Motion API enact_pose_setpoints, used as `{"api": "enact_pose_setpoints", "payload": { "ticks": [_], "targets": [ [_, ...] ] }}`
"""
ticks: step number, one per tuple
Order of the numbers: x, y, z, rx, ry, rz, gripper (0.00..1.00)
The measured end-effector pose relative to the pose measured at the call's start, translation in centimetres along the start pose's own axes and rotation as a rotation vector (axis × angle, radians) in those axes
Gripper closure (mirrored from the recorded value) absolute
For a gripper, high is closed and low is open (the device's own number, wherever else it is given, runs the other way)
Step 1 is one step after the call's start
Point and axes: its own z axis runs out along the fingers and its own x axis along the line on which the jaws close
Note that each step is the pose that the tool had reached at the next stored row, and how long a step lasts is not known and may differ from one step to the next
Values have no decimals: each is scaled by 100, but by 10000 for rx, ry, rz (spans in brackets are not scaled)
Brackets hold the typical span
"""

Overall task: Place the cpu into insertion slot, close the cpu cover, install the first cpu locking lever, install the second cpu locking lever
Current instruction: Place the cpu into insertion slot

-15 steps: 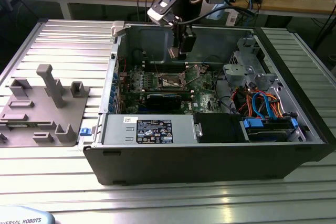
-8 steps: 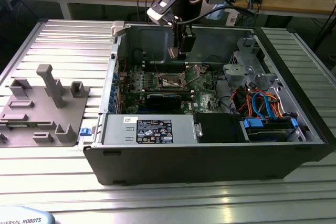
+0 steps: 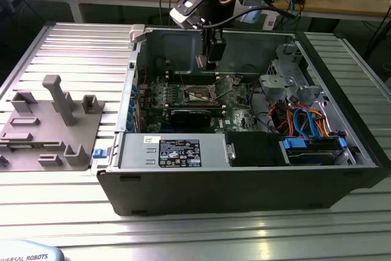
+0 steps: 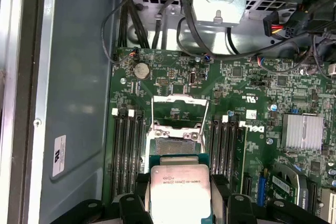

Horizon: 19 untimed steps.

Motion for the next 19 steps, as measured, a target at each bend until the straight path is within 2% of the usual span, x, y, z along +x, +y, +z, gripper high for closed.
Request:
{"api": "enact_pose_setpoints", "payload": {
  "ticks": [6, 19],
  "targets": [
    [0, -4, 23, -7, -4, 420, 45],
    [-1, -13, 163, -7, -5, 445, 45]
  ]
}}
